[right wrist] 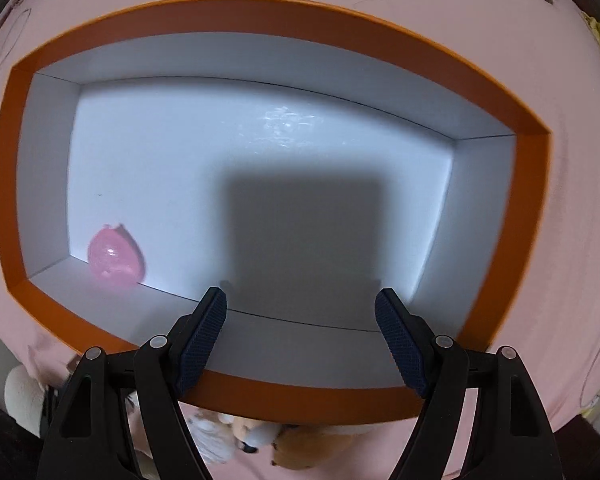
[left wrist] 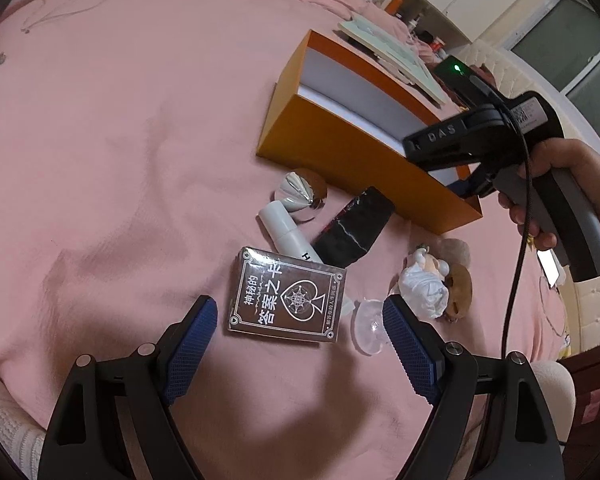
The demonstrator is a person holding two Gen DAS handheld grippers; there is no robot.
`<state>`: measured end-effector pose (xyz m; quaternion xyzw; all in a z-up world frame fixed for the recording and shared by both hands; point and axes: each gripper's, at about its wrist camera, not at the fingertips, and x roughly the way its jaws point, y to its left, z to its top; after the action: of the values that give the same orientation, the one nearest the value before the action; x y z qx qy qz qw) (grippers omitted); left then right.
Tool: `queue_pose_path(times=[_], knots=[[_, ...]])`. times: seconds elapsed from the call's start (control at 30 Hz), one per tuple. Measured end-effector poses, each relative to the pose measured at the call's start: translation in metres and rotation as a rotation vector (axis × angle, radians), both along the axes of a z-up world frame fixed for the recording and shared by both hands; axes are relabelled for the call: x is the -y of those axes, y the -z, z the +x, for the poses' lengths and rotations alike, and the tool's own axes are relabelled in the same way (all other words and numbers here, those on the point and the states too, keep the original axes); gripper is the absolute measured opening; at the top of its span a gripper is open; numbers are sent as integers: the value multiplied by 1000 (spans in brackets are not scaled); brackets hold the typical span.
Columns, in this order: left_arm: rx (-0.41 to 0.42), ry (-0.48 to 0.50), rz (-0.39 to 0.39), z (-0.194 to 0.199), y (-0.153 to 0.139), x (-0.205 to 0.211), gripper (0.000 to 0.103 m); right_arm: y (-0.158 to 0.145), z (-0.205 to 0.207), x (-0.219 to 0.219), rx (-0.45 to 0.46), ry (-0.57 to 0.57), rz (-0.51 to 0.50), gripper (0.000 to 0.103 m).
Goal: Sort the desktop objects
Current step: 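Move the left gripper over the orange box above the pink piece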
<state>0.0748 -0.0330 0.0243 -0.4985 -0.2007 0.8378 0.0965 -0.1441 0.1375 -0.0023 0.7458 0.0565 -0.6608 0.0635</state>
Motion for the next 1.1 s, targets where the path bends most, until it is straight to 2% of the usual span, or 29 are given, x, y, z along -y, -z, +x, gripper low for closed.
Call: queue_pose_path(times=[0.37, 0.47, 0.63, 0.7, 0.77, 0.87, 0.9, 1.0, 1.03, 1.1], knots=[[2, 10, -14, -3, -1, -7, 84, 1, 3, 5, -44, 3, -9, 79], [2, 13, -7, -2, -1, -5, 84, 0, 2, 11, -48, 23, -82, 79], [-10, 17, 59, -3, -9, 5, 84, -26, 9, 23, -216, 23, -139, 79], [-19, 41, 87, -7, -18, 10, 84, -45, 23, 15, -296, 52, -201, 79], [-34, 66, 100, -18, -35, 15, 84, -49, 35, 6, -304, 70, -240, 79], [-51, 121, -23, -55, -67, 15, 84, -37, 39, -8, -278, 112, -220, 79], [-40, 147, -29, -75, -78, 14, 84, -31, 39, -13, -266, 127, -208, 79], [89, 237, 86, -132, -90, 6, 83, -30, 27, -30, -253, 158, -213, 79], [139, 258, 104, -151, -89, -2, 78, -38, 26, -38, -282, 180, -251, 79], [201, 289, 21, -176, -83, -20, 66, -54, 32, -56, -353, 225, -299, 79]])
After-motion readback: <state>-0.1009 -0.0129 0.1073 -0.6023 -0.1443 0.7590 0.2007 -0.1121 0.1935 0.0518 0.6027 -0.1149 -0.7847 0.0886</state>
